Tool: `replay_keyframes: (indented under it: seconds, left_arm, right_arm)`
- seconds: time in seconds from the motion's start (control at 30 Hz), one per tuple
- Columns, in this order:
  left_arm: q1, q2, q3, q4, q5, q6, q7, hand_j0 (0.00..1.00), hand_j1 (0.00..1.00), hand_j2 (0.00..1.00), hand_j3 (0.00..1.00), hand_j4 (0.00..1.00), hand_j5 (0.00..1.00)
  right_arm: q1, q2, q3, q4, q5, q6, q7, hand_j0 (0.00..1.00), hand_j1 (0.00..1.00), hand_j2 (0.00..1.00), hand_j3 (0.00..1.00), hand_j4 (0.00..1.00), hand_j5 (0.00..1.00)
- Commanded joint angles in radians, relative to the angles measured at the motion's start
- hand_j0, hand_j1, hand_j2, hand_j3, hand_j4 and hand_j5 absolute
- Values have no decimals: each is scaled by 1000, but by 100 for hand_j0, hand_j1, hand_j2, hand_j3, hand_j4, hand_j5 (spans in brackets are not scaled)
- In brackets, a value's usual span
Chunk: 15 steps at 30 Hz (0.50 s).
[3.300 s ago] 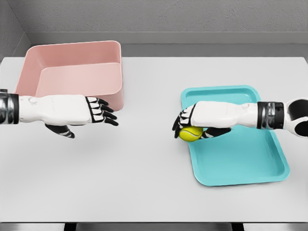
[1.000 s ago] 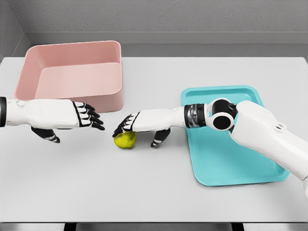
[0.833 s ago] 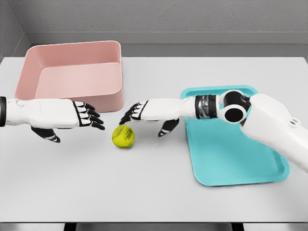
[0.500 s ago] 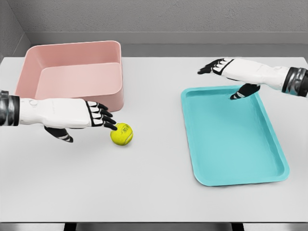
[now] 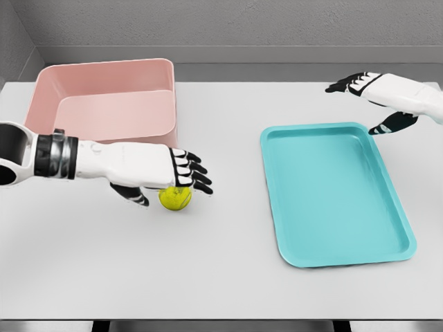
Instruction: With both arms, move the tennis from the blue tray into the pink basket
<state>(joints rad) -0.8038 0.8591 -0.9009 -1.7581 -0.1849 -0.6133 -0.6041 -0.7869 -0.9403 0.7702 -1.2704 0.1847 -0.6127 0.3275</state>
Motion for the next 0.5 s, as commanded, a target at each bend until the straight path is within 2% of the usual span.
replay_keyframes:
  seconds: [0.0,0.07,0.2,0.27,0.47]
  left_arm:
    - [0,-18,-13,6,10,2,-7,100,100,100,100,100,100]
    - [0,-18,-13,8,21,2,-7,100,100,100,100,100,100]
    - [-3,-37,-13,48,97,2,-7,100,100,100,100,100,100]
    - [-18,-49,-13,106,97,2,-7,100,100,100,100,100,100]
    - [-17,-71,-36,115,39,20,-7,100,100,100,100,100,100]
  right_arm:
    - [-2,-2,0,3,-7,2,-1,100,100,100,100,100,100]
    - [14,-3,-2,3,-7,2,2,100,100,100,100,100,100]
    - [14,0,-2,0,-7,2,10,100,100,100,100,100,100]
    - [17,6,0,0,-5,2,10,100,100,100,100,100,100]
    - [25,20,11,0,-5,2,7,100,100,100,100,100,100]
